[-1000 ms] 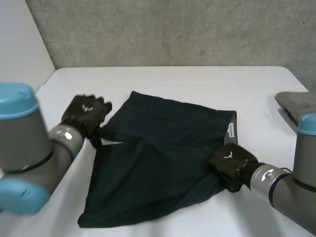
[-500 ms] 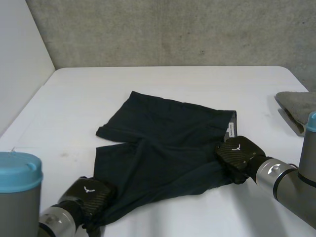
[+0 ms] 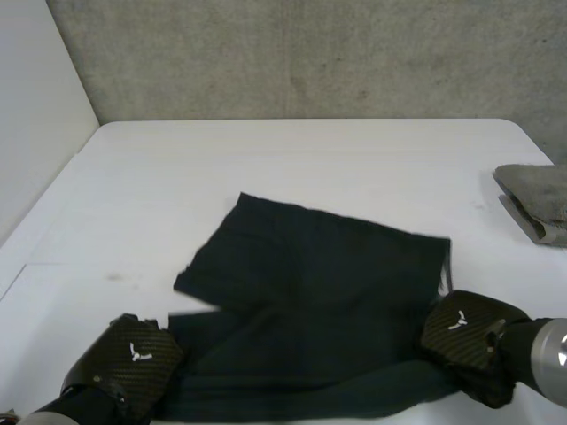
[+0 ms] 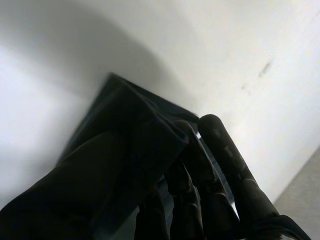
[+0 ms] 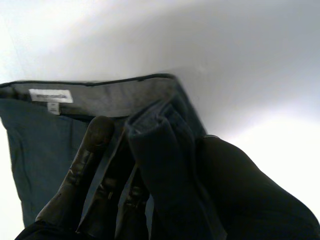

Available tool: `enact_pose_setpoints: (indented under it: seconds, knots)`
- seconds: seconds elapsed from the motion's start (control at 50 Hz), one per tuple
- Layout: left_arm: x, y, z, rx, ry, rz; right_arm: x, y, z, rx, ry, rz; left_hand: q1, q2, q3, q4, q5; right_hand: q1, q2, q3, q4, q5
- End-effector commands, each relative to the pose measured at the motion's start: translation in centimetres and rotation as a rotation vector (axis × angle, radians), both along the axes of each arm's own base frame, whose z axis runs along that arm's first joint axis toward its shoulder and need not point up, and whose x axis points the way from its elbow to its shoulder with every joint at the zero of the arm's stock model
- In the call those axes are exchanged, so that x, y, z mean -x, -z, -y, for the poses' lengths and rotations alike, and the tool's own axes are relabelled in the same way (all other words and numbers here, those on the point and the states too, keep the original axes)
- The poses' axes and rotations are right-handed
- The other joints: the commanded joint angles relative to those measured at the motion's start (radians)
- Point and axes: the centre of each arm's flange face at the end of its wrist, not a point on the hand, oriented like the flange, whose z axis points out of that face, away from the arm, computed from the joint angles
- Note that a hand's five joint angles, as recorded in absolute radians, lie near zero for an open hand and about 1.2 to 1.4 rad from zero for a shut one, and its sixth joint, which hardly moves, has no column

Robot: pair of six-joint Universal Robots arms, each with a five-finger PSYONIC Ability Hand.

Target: Fold the laundry.

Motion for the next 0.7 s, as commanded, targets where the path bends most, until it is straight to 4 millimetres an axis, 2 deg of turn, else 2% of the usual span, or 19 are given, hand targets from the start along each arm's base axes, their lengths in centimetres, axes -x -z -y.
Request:
enact_pose_setpoints:
  seconds: [0.02, 0.04, 0.1, 0.12, 0.16, 0.24, 0.28, 0.34, 0.36, 0.48, 0.5, 0.52, 0.54, 0.56, 0.58, 0.64, 0.7]
  knots:
    - [2.2, 0.1, 3.4, 0.115, 0.008, -0.081, 0.1, 1.3, 3.7, 0.064, 0.087, 0.072, 0.279, 0.204, 0.209, 0.198, 0.225, 0.413, 0.222, 0.211, 0.207, 0.234]
    - [3.2, 0.1, 4.9, 0.165, 0.007, -0.116, -0.3, 1.9, 4.8, 0.075, 0.110, 0.089, 0.279, 0.204, 0.209, 0.198, 0.225, 0.413, 0.222, 0.211, 0.207, 0.234]
    - [4.7, -0.1, 7.2, 0.244, 0.003, -0.159, -1.1, 2.8, 6.7, 0.100, 0.153, 0.119, 0.279, 0.204, 0.209, 0.198, 0.225, 0.413, 0.222, 0.211, 0.207, 0.234]
    - [5.7, -0.2, 8.7, 0.288, -0.003, -0.184, -1.2, 2.9, 7.2, 0.114, 0.165, 0.123, 0.279, 0.204, 0.209, 0.198, 0.225, 0.413, 0.222, 0.211, 0.207, 0.234]
    - [6.8, 0.1, 10.2, 0.322, -0.002, -0.208, -1.2, 2.9, 8.1, 0.153, 0.195, 0.125, 0.279, 0.204, 0.209, 0.198, 0.225, 0.413, 0.222, 0.211, 0.207, 0.234]
    - [9.2, 1.1, 14.2, 0.381, -0.013, -0.248, -1.3, 2.1, 10.9, 0.315, 0.254, 0.146, 0.279, 0.204, 0.209, 0.198, 0.225, 0.413, 0.222, 0.211, 0.207, 0.234]
    - [10.4, 1.7, 16.3, 0.414, -0.016, -0.270, -1.4, 2.5, 12.6, 0.381, 0.278, 0.158, 0.279, 0.204, 0.209, 0.198, 0.225, 0.413, 0.222, 0.211, 0.207, 0.234]
    - [11.7, 2.7, 18.1, 0.446, -0.012, -0.279, -1.8, 3.3, 14.6, 0.446, 0.294, 0.179, 0.279, 0.204, 0.209, 0.198, 0.225, 0.413, 0.222, 0.211, 0.207, 0.234]
    - [12.4, 3.4, 19.3, 0.466, -0.007, -0.268, -2.0, 3.6, 15.0, 0.455, 0.293, 0.184, 0.279, 0.204, 0.209, 0.198, 0.225, 0.413, 0.222, 0.211, 0.207, 0.234]
    - [14.2, 6.1, 22.7, 0.565, 0.014, -0.203, -3.3, 6.0, 18.4, 0.501, 0.306, 0.219, 0.268, 0.193, 0.198, 0.187, 0.214, 0.413, 0.222, 0.211, 0.207, 0.234]
    - [14.4, 6.5, 23.3, 0.597, 0.016, -0.201, -3.8, 6.4, 19.1, 0.505, 0.309, 0.230, -0.302, -0.377, -0.372, -0.383, -0.356, 0.413, 0.222, 0.211, 0.207, 0.234]
    - [14.6, 6.6, 23.5, 0.616, 0.018, -0.201, -3.9, 6.6, 19.3, 0.501, 0.313, 0.235, -0.668, -0.743, -0.738, -0.749, -0.722, 0.243, 0.052, 0.040, 0.037, 0.063]
    - [14.6, 6.7, 23.6, 0.628, 0.014, -0.202, -4.0, 6.6, 19.5, 0.499, 0.318, 0.244, -0.943, -1.017, -1.013, -1.023, -0.996, -0.169, -0.360, -0.371, -0.375, -0.348]
    - [14.7, 6.7, 23.8, 0.642, 0.011, -0.209, -4.0, 6.7, 19.7, 0.494, 0.322, 0.254, -0.943, -1.017, -1.013, -1.023, -0.996, -0.690, -0.881, -0.893, -0.896, -0.870]
    - [14.8, 6.3, 23.8, 0.665, 0.008, -0.230, -4.2, 6.6, 19.8, 0.489, 0.335, 0.283, -0.943, -1.017, -1.013, -1.023, -0.996, -0.809, -0.999, -1.011, -1.014, -0.988]
    - [14.7, 5.5, 23.4, 0.684, 0.010, -0.246, -3.9, 6.1, 19.8, 0.473, 0.376, 0.328, -0.943, -1.017, -1.013, -1.023, -0.996, -0.809, -0.999, -1.011, -1.014, -0.988]
    - [14.0, 3.4, 22.5, 0.708, 0.005, -0.269, -3.4, 4.6, 18.9, 0.452, 0.420, 0.401, -0.943, -1.017, -1.013, -1.023, -0.996, -0.809, -0.999, -1.011, -1.014, -0.988]
